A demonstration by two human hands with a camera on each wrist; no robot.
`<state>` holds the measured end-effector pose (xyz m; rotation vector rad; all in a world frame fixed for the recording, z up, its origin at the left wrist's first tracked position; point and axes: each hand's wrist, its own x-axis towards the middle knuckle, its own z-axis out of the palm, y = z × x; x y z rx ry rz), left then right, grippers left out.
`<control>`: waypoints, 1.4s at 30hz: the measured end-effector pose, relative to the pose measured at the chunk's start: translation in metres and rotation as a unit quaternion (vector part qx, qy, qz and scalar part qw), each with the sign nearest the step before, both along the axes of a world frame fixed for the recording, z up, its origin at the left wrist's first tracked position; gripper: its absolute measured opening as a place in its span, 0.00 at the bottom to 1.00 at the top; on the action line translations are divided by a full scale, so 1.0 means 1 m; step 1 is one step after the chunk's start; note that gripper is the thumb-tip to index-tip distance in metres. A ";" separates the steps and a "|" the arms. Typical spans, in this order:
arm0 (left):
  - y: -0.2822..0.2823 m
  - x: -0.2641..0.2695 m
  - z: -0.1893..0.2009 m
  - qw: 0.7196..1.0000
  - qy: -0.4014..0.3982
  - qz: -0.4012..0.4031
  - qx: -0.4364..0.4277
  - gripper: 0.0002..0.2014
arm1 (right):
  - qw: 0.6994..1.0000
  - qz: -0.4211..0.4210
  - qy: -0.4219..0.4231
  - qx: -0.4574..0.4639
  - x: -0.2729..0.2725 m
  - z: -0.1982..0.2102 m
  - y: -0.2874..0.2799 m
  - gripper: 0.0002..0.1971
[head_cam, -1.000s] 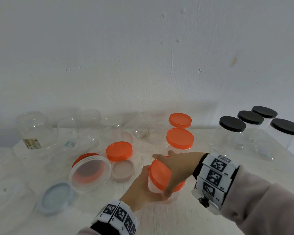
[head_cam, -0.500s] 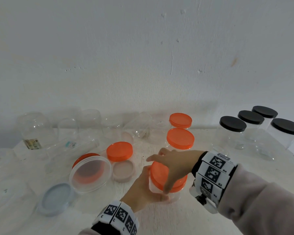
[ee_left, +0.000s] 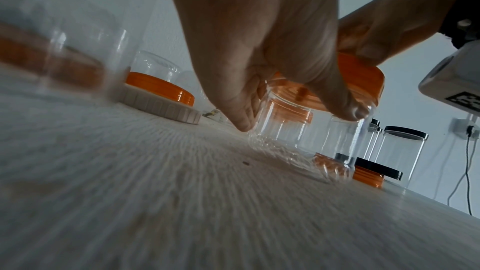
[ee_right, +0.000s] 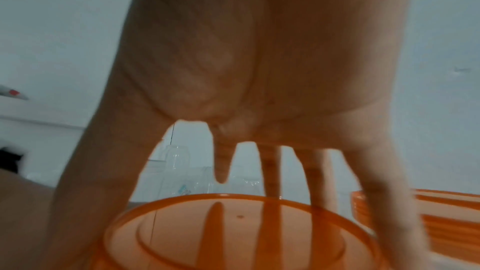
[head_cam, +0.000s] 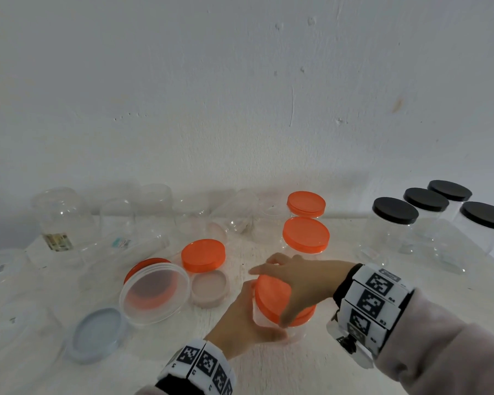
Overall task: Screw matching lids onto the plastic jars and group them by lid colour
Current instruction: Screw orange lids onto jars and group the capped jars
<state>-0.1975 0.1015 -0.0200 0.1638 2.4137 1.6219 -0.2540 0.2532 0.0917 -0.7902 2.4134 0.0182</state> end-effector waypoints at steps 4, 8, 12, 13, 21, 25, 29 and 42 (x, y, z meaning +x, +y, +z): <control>0.000 0.001 0.001 1.000 0.000 -0.004 0.011 0.49 | 0.999 -0.012 0.028 -0.015 -0.002 -0.005 -0.001 0.45; -0.001 0.001 -0.001 1.000 0.001 -0.007 0.020 0.49 | 0.994 -0.066 0.085 0.005 0.000 -0.012 -0.004 0.48; -0.001 0.001 -0.002 1.000 0.004 -0.008 0.015 0.49 | 0.997 -0.061 0.041 0.016 -0.001 -0.005 0.000 0.51; -0.001 0.000 -0.002 1.000 0.004 -0.007 0.014 0.49 | 0.999 -0.041 0.027 0.012 0.000 -0.003 0.001 0.51; -0.001 0.000 -0.003 1.000 0.006 -0.007 0.004 0.50 | 0.998 -0.031 0.046 0.004 0.002 -0.004 -0.003 0.45; -0.001 -0.001 -0.004 1.000 0.003 -0.010 0.013 0.50 | 0.997 -0.059 0.053 0.014 0.001 -0.004 -0.005 0.50; -0.001 -0.001 -0.002 1.000 0.006 -0.008 0.002 0.51 | 1.000 0.001 0.015 0.001 0.002 0.005 -0.008 0.47; -0.002 -0.002 -0.005 1.000 0.007 -0.011 0.013 0.50 | 0.999 -0.022 0.020 0.036 0.000 0.001 -0.005 0.51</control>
